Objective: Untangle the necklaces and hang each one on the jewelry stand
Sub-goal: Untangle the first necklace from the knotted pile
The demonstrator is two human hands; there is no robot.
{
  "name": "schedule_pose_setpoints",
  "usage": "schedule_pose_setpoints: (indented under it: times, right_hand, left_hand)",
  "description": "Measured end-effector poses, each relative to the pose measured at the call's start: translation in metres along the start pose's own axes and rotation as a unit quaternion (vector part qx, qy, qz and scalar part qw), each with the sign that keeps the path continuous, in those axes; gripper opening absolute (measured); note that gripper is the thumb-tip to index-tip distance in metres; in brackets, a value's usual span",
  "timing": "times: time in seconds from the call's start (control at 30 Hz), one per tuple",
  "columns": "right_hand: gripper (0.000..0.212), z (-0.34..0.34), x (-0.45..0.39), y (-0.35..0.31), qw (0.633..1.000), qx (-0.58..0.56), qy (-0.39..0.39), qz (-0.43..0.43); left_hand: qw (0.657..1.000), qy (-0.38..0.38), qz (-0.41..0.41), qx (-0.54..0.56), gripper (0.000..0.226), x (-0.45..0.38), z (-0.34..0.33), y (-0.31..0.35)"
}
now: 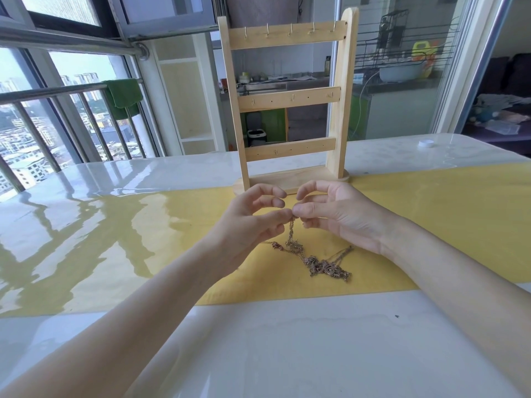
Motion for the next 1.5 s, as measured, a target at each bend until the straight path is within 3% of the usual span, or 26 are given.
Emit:
schedule_pose_setpoints:
  times: [0.2,0.4,0.57,0.87,1.07,1.13,1.23,1.33,1.4,1.5]
  right_hand:
    - [0.035,-0.007,0.003,0.005,0.998,-0.038,-0.044,-0.036]
    - [0.037,-0.004,0.002,0.006,0.997,-0.056,-0.035,-0.032]
    - [0.028,0.0,0.0,0.008,0.998,-0.051,-0.014,-0.029]
    - [0.031,-0.003,0.001,0.007,0.998,-0.035,-0.026,-0.038]
    - [0.038,-0.004,0.003,0.009,0.993,-0.097,-0.042,-0.061]
    - [0.036,-0.005,0.001,0.012,0.995,-0.073,-0.039,-0.06]
    - [0.033,-0.006,-0.001,0.014,0.999,-0.008,-0.02,-0.046]
    - [0.032,-0.006,-0.001,0.01,1.0,0.021,0.003,-0.02]
    - [0.031,-0.004,-0.001,0.006,0.999,0.042,0.017,-0.004]
    - [0.029,-0.002,-0.001,-0.001,0.997,0.074,0.031,0.021]
  left_hand:
    - [0.995,-0.072,0.036,0.06,0.022,0.003,-0.013,-0.003]
    - [0.999,-0.032,0.027,0.023,0.02,0.001,-0.003,-0.003]
    - [0.997,-0.002,0.002,-0.081,0.018,0.001,0.001,-0.001]
    - [0.99,-0.02,-0.024,-0.138,0.018,0.004,-0.008,0.005]
    - [0.987,-0.039,-0.02,-0.153,0.021,0.004,-0.012,0.004]
    - [0.968,-0.036,-0.052,-0.242,0.024,0.005,-0.014,0.007]
    - [0.898,-0.019,-0.15,-0.413,0.03,0.008,-0.02,0.017]
    - [0.864,0.009,-0.194,-0.464,0.026,0.011,-0.021,0.022]
    - [0.875,0.033,-0.182,-0.447,0.023,0.01,-0.014,0.024]
    - [0.927,0.048,-0.123,-0.351,0.022,0.005,-0.003,0.019]
Point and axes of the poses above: each hand's wrist, its own x-axis away from the middle knuckle, its own z-axis out of the back of the hand, y = z × x, the point moved 9 cm from there along -x, towards the middle knuckle, and after that the axes turned 2 degrees about -z, right-handed, at the moved point
